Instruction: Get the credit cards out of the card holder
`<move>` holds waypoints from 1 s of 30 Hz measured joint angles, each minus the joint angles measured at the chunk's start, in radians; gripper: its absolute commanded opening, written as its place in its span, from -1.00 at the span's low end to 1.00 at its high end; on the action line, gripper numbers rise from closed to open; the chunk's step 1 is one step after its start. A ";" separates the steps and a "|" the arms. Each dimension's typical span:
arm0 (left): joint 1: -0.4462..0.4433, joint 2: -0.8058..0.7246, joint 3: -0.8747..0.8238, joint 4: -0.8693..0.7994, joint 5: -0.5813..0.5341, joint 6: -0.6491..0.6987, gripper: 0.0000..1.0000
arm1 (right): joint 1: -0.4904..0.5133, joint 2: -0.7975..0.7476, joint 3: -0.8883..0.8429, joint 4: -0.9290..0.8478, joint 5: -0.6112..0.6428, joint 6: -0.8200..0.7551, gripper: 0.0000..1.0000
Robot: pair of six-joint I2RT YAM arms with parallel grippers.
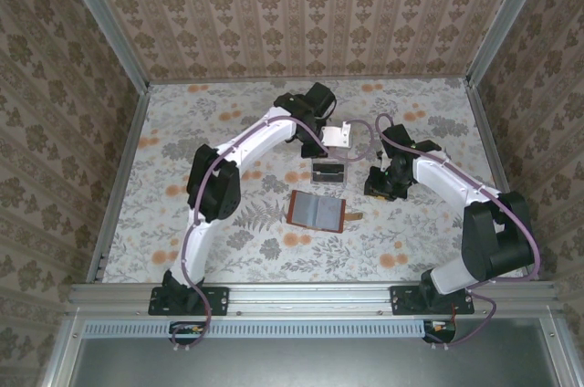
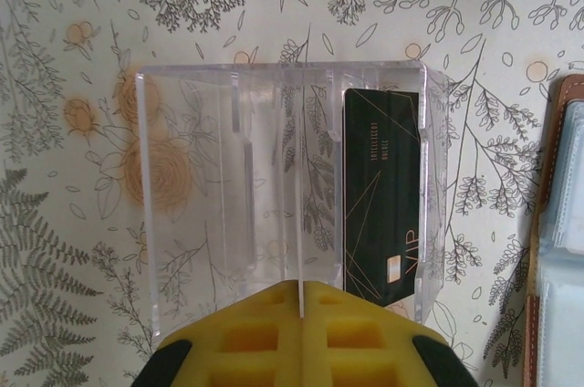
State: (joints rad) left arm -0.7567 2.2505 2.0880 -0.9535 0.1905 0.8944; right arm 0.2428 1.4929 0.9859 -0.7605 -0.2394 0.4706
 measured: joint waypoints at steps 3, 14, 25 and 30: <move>0.000 0.024 0.023 -0.019 -0.010 0.001 -1.00 | 0.000 0.000 0.000 0.000 0.000 0.000 -0.49; 0.000 0.060 0.054 -0.051 -0.032 0.015 -0.74 | 0.000 0.000 -0.001 0.000 0.000 0.000 -0.49; 0.000 0.080 0.100 -0.055 -0.085 0.019 -0.60 | 0.001 0.000 -0.016 0.003 -0.004 0.004 -0.49; 0.001 0.080 0.101 -0.028 -0.087 0.011 -0.52 | 0.006 0.000 -0.018 0.017 -0.008 0.008 -0.49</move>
State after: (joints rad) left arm -0.7555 2.3302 2.1887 -0.9813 0.1032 0.9051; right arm 0.2489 1.4933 0.9684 -0.7433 -0.2478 0.4786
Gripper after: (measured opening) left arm 0.235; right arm 0.254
